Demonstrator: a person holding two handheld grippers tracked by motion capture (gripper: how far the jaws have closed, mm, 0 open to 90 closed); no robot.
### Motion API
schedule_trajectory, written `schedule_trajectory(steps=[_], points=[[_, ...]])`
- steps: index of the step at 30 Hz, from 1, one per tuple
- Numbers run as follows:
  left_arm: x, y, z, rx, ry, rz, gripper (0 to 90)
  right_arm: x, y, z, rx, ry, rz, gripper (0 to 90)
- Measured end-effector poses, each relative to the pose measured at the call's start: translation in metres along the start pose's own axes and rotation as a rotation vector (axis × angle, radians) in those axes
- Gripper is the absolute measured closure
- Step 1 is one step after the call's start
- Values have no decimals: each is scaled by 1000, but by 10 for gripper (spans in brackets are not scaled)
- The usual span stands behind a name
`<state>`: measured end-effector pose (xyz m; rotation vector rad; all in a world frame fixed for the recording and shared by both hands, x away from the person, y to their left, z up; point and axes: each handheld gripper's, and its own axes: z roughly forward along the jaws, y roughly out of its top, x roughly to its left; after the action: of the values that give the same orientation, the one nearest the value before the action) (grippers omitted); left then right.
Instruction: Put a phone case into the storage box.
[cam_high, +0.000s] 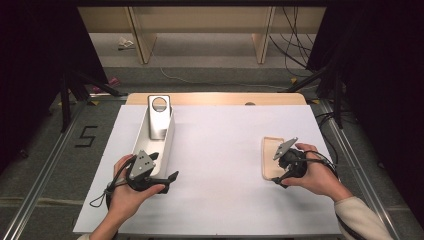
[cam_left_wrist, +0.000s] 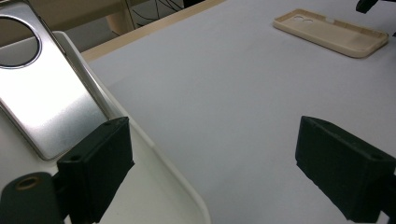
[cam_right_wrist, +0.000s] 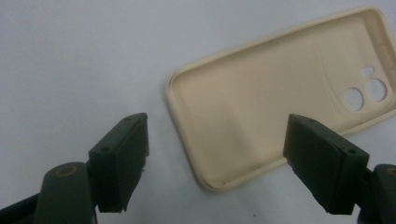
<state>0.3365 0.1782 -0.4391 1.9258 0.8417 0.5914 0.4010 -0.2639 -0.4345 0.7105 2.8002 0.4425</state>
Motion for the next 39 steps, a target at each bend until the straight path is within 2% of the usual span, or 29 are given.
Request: schedule_trajectory(steps=[8, 15, 24, 29, 39], points=[[-1, 0, -1, -1, -5, 7, 103, 7, 5, 0, 66, -13, -90, 229], [-1, 0, -2, -4, 0, 8, 103, 8, 5, 6, 138, -29, -115, 246], [-2, 1, -2, -6, 0, 8, 103, 8, 6, 9, 171, -42, -142, 251], [-2, 1, -2, -5, 0, 11, 103, 9, 11, 11, 184, -68, -184, 267], [-3, 2, -2, -12, 1, 11, 102, 9, 12, 16, 203, -78, -207, 297]])
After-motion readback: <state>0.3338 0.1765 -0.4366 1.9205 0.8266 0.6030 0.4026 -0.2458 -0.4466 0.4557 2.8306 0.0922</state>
